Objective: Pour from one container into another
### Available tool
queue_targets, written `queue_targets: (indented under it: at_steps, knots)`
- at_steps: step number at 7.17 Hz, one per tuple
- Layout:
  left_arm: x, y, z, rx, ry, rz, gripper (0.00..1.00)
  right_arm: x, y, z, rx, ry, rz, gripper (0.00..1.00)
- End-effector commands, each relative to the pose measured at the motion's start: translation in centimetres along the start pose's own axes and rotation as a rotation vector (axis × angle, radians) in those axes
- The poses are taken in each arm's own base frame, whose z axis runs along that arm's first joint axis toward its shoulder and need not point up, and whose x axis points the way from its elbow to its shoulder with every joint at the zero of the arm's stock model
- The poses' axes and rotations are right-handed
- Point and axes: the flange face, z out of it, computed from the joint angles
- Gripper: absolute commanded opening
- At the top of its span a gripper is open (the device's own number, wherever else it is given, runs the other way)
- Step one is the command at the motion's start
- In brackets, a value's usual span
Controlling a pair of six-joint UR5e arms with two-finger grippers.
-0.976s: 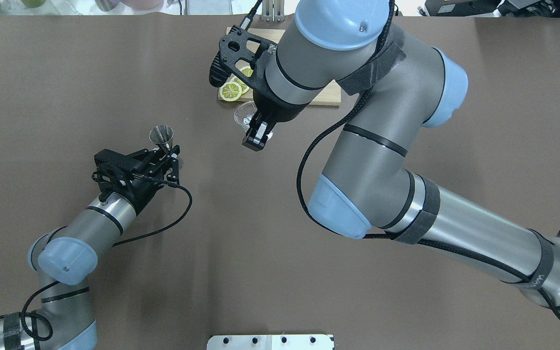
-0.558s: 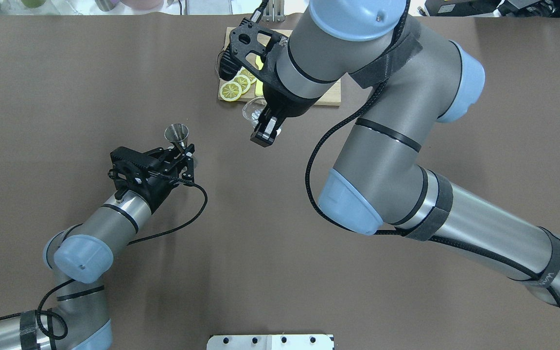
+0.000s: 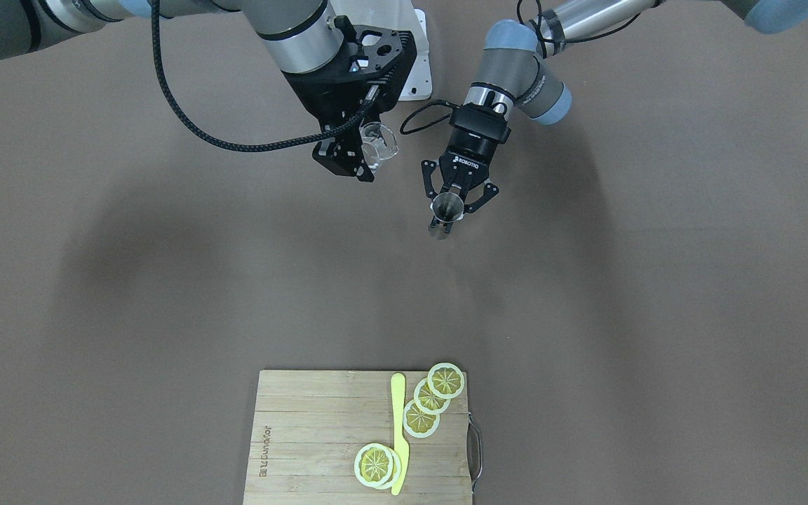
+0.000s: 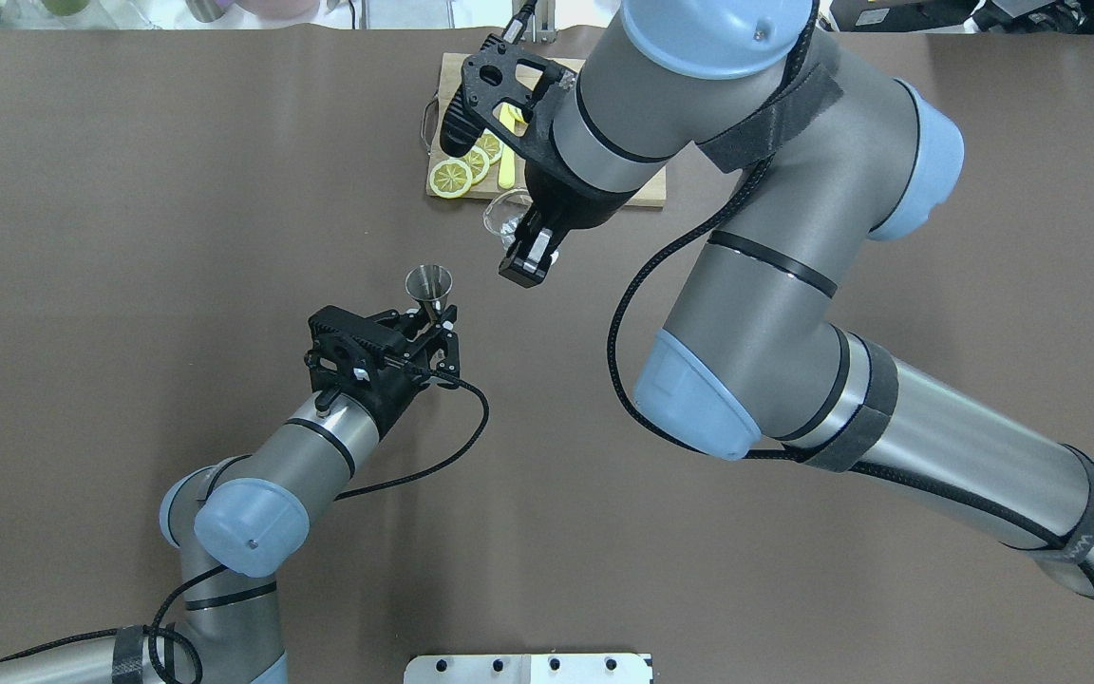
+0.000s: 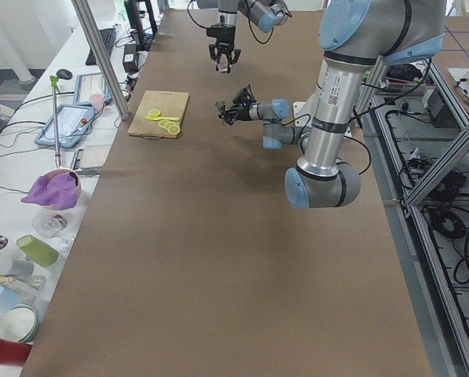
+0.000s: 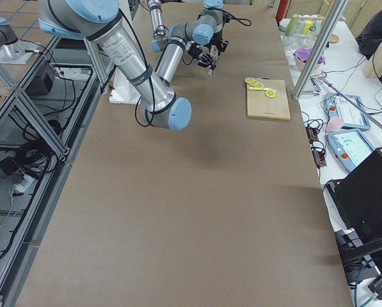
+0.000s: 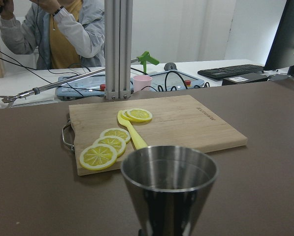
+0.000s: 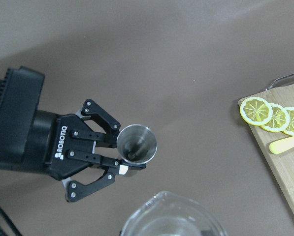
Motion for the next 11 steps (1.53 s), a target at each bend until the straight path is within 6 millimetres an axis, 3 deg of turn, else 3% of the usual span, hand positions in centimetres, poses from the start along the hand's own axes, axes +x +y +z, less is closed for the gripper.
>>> queue_targets:
  at_steps: [1,2,4,5,8,11]
  knots:
    - [2.7,0.9,-0.5,-0.024,0.025,0.002,0.0,-0.3,0.0,0.6,-0.008,-0.005,-0.002,0.0]
    - [2.8,1.0,-0.6,-0.028,0.029,0.002,0.0,-0.4,0.9,2.1,-0.051,-0.017,-0.044,0.0]
    - [2.7,1.2,-0.7,-0.03,0.03,0.003,0.0,-0.1,2.3,2.4,-0.109,-0.032,-0.13,0.0]
    - [2.7,1.2,-0.7,-0.03,0.03,0.003,0.0,-1.0,2.4,3.4,-0.12,-0.044,-0.154,0.0]
    - [2.7,1.0,-0.8,-0.028,0.031,0.001,0.0,-2.3,2.4,5.4,-0.172,-0.056,-0.258,0.0]
    - [2.6,1.3,-0.8,-0.03,0.028,0.005,0.0,-1.8,1.5,6.8,-0.197,-0.064,-0.287,0.0]
